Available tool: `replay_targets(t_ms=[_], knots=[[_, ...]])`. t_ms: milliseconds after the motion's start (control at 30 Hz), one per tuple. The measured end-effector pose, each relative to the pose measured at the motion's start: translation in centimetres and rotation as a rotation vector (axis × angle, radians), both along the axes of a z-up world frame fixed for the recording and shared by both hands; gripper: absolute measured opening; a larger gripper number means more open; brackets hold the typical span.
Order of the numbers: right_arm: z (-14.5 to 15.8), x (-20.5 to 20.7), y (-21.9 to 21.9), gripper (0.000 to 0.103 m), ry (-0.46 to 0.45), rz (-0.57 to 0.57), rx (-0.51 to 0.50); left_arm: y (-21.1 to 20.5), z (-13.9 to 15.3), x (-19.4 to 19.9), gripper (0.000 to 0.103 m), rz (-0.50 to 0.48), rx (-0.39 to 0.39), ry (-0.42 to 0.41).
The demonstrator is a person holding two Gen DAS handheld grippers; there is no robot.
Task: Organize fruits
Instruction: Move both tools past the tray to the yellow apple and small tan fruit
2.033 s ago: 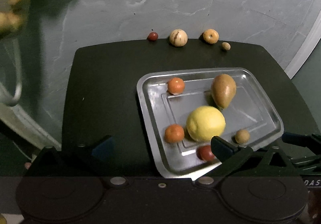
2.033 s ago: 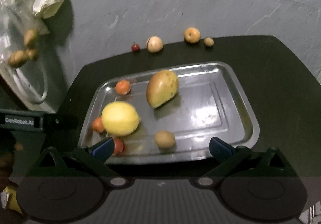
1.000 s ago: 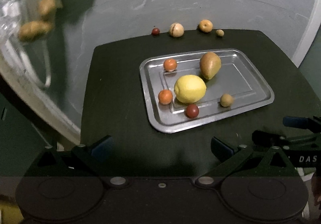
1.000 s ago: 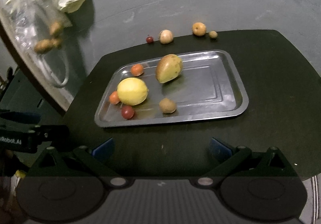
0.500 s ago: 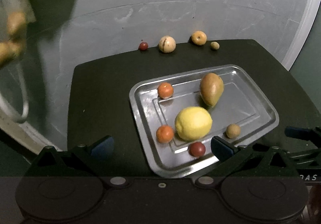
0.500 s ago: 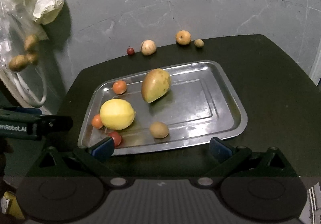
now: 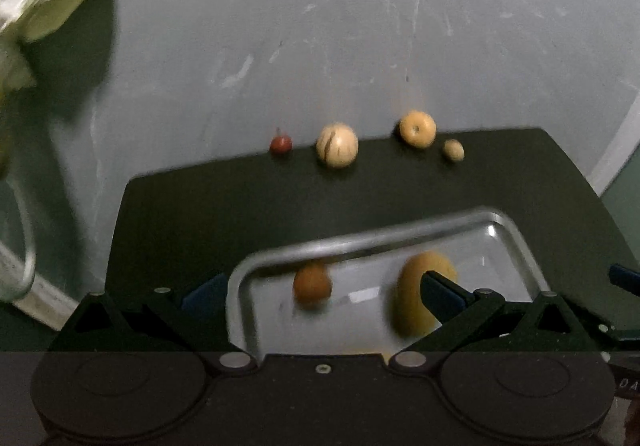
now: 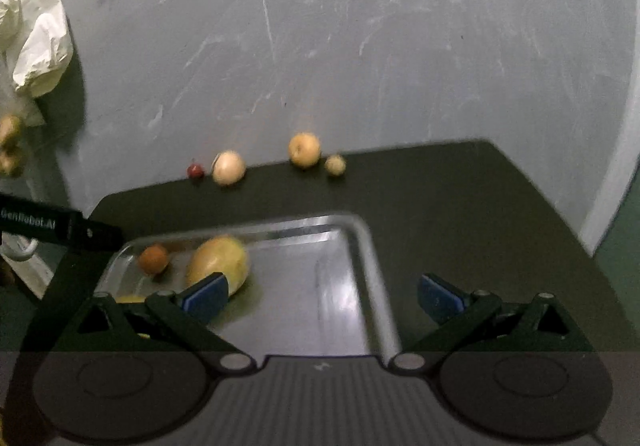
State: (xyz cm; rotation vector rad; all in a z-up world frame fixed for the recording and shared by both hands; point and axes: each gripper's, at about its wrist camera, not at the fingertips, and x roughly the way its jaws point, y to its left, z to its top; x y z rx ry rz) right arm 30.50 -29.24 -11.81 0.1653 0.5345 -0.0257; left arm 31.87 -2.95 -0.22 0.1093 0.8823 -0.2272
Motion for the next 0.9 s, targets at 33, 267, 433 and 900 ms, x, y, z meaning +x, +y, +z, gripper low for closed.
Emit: replay_targets(t_ms=[33,267,433,900], knots=[[-0.1,1.0,-0.6,0.103,-0.005,0.012,-0.017,-0.6,0.0,0.8,0.102,0.006,0.004,-0.006],[-0.6,8.0,-4.3,0.103,0.009,0.094,-0.052,-5.0,-0.1,6.3,0.102,0.008,0.025,-0.048],[-1.2,12.3,-5.0,0.103,0.017,0.16,-0.078,-8.3,-0.1,10.0,0.102,-0.014,0.017,-0.077],[-2.8,18.6,-4.0,0.089,-0.016,0.267,-0.125,-15.6,-3.9,17.5,0.102,-0.098,-0.016,-0.043]])
